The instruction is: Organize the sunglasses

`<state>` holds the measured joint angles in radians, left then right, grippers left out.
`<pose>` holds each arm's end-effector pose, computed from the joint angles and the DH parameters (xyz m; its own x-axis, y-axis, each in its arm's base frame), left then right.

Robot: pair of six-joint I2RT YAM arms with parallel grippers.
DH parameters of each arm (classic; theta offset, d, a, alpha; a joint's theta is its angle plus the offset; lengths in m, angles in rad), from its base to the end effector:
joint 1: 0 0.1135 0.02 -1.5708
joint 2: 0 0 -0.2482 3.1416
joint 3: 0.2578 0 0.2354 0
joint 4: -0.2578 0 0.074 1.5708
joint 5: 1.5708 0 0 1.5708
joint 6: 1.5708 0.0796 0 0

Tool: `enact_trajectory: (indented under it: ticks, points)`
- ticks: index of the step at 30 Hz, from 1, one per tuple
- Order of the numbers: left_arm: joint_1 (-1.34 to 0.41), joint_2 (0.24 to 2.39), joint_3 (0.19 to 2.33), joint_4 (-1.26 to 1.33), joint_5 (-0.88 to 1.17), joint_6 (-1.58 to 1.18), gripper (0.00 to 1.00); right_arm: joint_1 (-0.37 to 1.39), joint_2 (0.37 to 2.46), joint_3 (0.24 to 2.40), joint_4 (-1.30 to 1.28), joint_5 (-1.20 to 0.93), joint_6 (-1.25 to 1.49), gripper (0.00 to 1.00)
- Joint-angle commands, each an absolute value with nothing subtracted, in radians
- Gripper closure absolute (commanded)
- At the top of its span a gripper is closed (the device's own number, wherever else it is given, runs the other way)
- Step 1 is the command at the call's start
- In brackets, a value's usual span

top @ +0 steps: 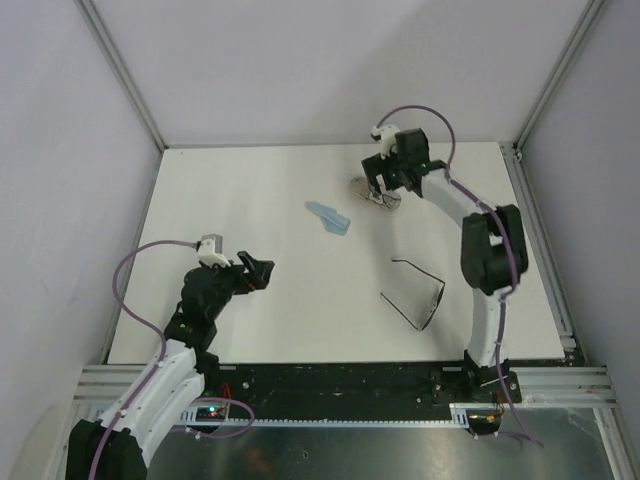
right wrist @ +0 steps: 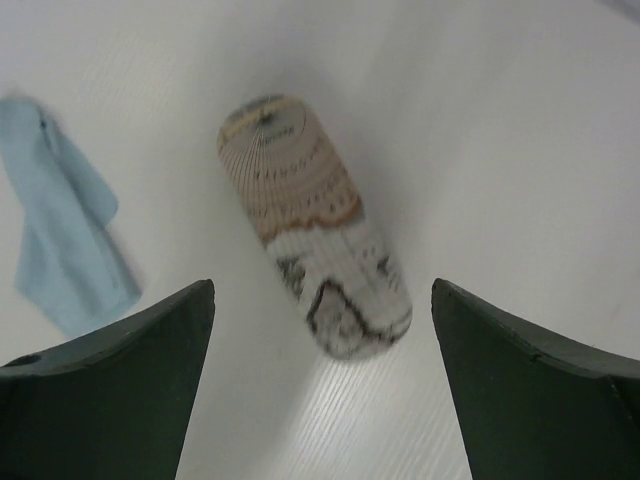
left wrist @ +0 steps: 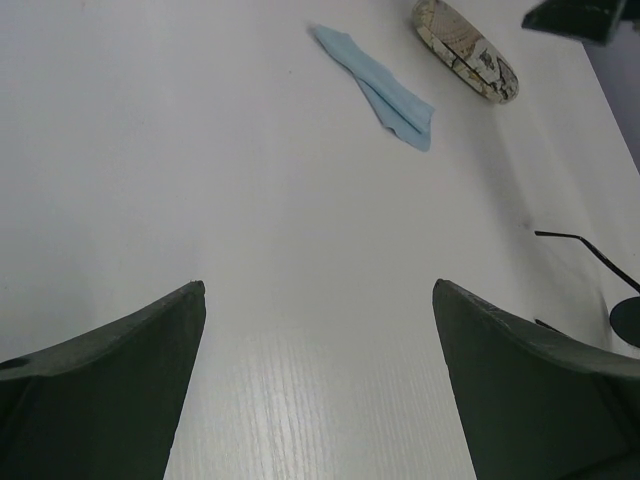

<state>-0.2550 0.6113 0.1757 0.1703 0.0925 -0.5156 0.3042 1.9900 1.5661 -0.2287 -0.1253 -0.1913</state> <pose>0.1881 -0.0566 0.1741 -0.3871 -0.4064 -0.8276 0.1685 0.8513 -0.4969 0.4500 0.1517 0.2084 -0.4943 -0.3529 -0.7944 -0.4949 0.8656 -0.0766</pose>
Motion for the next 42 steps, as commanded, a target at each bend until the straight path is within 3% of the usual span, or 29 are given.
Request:
enact_trajectory:
  ticks: [1, 4, 10, 22, 31, 38, 42]
  points:
    - [-0.249, 0.629, 0.184, 0.218, 0.128, -0.499, 0.01, 0.311, 2.191, 1.898, -0.507, -0.159, -0.357, 0.07]
    - [-0.250, 0.625, 0.182, 0.221, 0.127, -0.499, 0.00, 0.309, 2.313, 2.071, -0.601, -0.149, -0.392, 0.08]
    - [-0.251, 0.621, 0.179, 0.222, 0.124, -0.500, 0.00, 0.298, 2.415, 2.190, -0.672, -0.194, -0.444, 0.06]
    - [-0.250, 0.605, 0.172, 0.222, 0.126, -0.501, 0.00, 0.302, 2.475, 2.233, -0.717, -0.233, -0.465, 0.11]
    - [-0.250, 0.612, 0.173, 0.222, 0.132, -0.502, 0.00, 0.317, 2.470, 2.231, -0.714, -0.226, -0.457, 0.39]
    - [-0.250, 0.621, 0.178, 0.222, 0.133, -0.501, 0.00, 0.340, 2.481, 2.225, -0.689, -0.086, -0.455, 0.45]
    - [-0.250, 0.627, 0.179, 0.222, 0.133, -0.501, 0.00, 0.340, 2.460, 2.198, -0.652, -0.088, -0.425, 0.54]
